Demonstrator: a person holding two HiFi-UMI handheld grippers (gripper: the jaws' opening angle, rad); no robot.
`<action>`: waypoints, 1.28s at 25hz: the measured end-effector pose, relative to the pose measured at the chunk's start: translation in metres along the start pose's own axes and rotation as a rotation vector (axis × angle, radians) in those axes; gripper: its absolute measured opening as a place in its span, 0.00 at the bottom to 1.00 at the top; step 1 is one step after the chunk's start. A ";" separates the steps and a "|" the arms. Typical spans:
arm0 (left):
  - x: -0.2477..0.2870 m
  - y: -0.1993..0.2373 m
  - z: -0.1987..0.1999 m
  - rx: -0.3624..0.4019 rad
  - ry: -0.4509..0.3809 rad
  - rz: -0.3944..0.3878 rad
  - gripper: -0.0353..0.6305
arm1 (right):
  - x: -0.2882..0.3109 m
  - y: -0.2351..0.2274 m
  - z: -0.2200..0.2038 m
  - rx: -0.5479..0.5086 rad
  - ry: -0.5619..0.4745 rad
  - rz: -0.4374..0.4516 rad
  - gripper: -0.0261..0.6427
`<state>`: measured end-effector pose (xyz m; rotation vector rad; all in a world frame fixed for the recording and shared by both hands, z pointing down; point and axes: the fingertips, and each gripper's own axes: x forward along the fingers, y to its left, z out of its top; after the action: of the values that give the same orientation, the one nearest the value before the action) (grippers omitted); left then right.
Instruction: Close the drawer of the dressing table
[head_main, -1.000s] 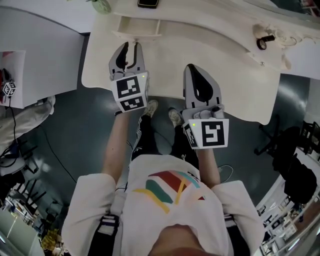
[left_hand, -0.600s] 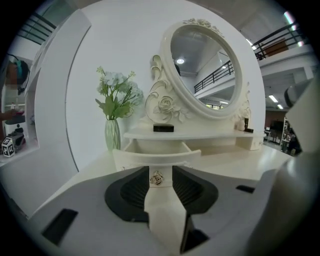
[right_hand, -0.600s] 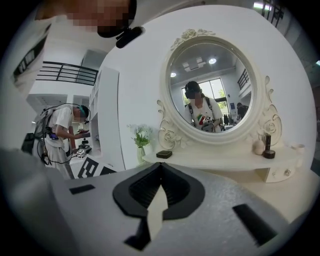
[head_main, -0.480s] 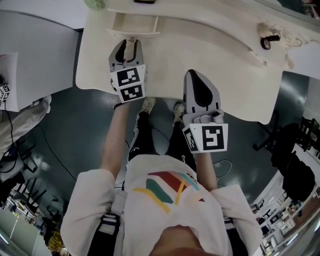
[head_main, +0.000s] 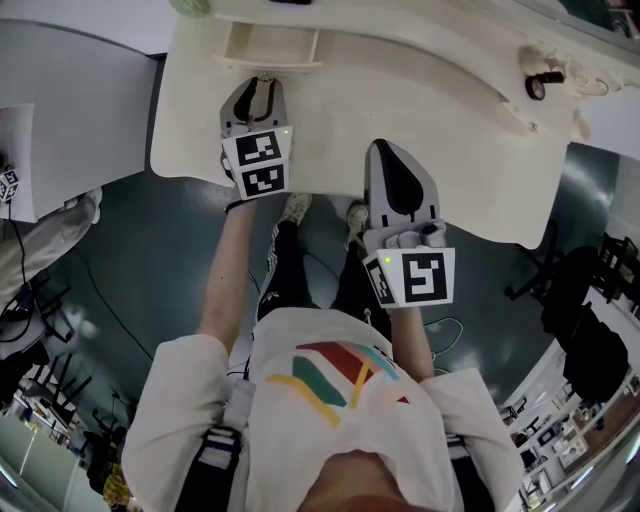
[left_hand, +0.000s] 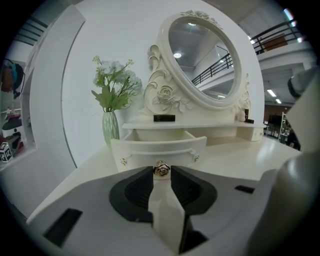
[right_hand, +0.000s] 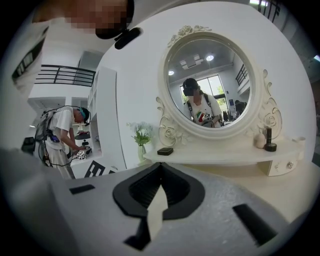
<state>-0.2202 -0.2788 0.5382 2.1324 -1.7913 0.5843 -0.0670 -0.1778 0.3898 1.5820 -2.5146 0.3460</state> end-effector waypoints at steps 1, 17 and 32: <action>0.000 0.000 0.000 0.002 -0.002 0.003 0.21 | 0.000 0.000 -0.001 0.000 0.002 0.001 0.04; 0.000 0.001 0.000 0.013 0.001 0.001 0.19 | -0.002 -0.002 -0.006 0.004 0.008 -0.007 0.04; -0.003 0.003 0.001 0.034 0.018 -0.003 0.19 | -0.009 -0.009 -0.005 0.004 0.004 -0.022 0.04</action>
<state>-0.2235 -0.2768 0.5360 2.1444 -1.7810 0.6350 -0.0549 -0.1719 0.3934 1.6073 -2.4935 0.3516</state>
